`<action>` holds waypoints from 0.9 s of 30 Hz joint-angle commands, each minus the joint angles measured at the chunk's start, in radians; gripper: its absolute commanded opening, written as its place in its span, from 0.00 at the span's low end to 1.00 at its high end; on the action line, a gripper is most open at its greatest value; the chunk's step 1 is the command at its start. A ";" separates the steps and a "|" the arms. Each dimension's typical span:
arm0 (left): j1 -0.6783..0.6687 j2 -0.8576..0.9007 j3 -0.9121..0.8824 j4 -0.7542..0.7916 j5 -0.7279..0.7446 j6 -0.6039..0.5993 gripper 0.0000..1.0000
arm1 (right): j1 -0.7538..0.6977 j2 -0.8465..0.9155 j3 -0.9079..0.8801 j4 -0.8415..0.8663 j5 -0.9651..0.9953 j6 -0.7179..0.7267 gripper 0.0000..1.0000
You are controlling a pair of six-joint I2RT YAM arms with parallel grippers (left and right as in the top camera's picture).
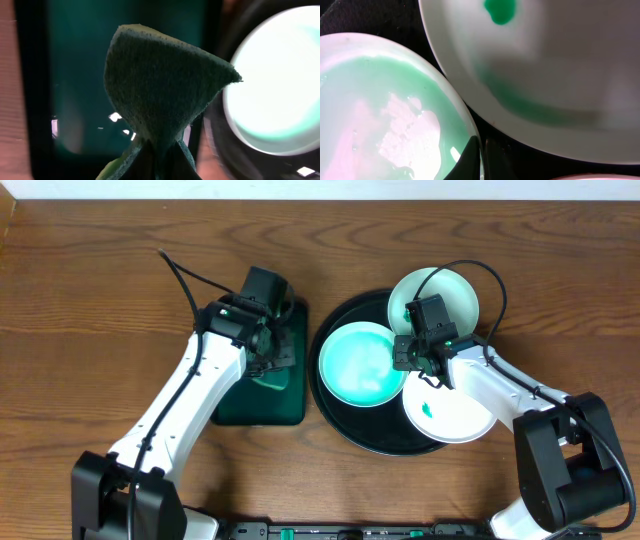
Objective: Clean dirty plates on tray and stack at the side
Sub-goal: 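Carry the sponge back and drop it onto the dark green tray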
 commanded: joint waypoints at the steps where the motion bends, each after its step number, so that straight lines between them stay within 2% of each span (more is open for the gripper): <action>1: 0.028 0.027 -0.050 -0.001 -0.148 0.052 0.07 | 0.005 0.009 -0.002 -0.001 -0.032 -0.003 0.01; 15: 0.064 0.142 -0.082 0.001 -0.212 0.052 0.07 | 0.005 0.009 -0.002 -0.001 -0.032 -0.002 0.01; 25: 0.064 0.137 -0.081 0.000 -0.212 0.052 0.07 | 0.005 0.009 -0.002 -0.001 -0.032 -0.002 0.01; 26: 0.064 0.131 -0.080 0.000 -0.212 0.052 0.08 | 0.005 0.009 -0.002 -0.001 -0.031 -0.002 0.01; 27: 0.064 0.125 -0.079 0.000 -0.212 0.052 0.13 | 0.005 0.009 -0.002 -0.001 -0.031 -0.002 0.01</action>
